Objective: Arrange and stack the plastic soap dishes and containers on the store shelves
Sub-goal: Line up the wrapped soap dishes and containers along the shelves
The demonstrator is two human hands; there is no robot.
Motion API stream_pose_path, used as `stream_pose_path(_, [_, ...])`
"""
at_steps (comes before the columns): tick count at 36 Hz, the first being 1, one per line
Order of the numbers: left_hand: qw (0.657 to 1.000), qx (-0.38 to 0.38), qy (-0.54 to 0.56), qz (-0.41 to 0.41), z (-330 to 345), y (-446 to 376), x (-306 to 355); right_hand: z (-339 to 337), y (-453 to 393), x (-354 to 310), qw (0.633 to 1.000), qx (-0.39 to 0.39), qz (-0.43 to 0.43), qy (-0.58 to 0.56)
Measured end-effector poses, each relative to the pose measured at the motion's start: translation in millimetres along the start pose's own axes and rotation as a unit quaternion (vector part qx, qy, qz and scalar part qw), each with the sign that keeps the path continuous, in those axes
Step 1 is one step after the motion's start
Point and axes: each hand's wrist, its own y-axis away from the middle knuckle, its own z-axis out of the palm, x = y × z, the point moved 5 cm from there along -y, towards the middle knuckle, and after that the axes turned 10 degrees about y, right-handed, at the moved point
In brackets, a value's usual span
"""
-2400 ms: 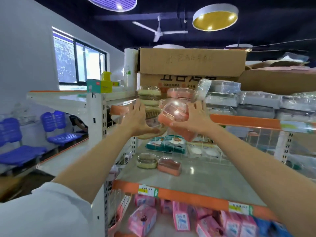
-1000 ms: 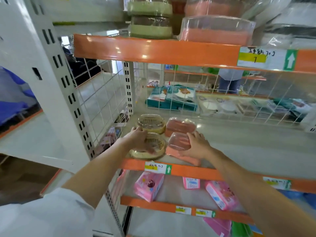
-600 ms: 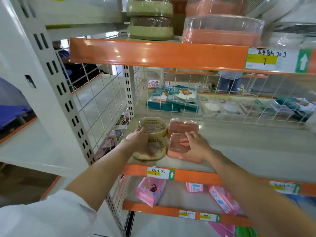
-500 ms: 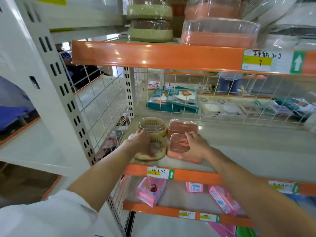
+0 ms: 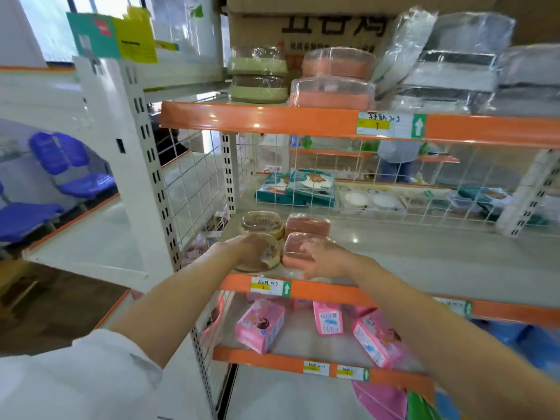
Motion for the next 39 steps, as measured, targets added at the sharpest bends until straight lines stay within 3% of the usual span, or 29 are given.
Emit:
stream_pose_path(9, [0.996,0.075,-0.006,0.053,-49.7,68.3,75.6,-57.3,91.3,-17.9,0.994,0.066,-0.034,-0.080])
stream_pose_path(21, [0.973,0.197,0.003,0.120,-134.7,140.4,133.5,-143.3,169.5,-22.9,0.980,0.194,-0.048,0.012])
stream_pose_path(31, [0.938,0.313,0.012,0.147,-215.8,152.8,148.0,-217.6,181.7,-19.9,0.959,0.270,-0.045,0.069])
stream_pose_path(39, [0.933,0.335,-0.007,0.130,-251.6,121.9,119.3,-252.1,143.7,-8.0,0.951,0.292,-0.038,0.095])
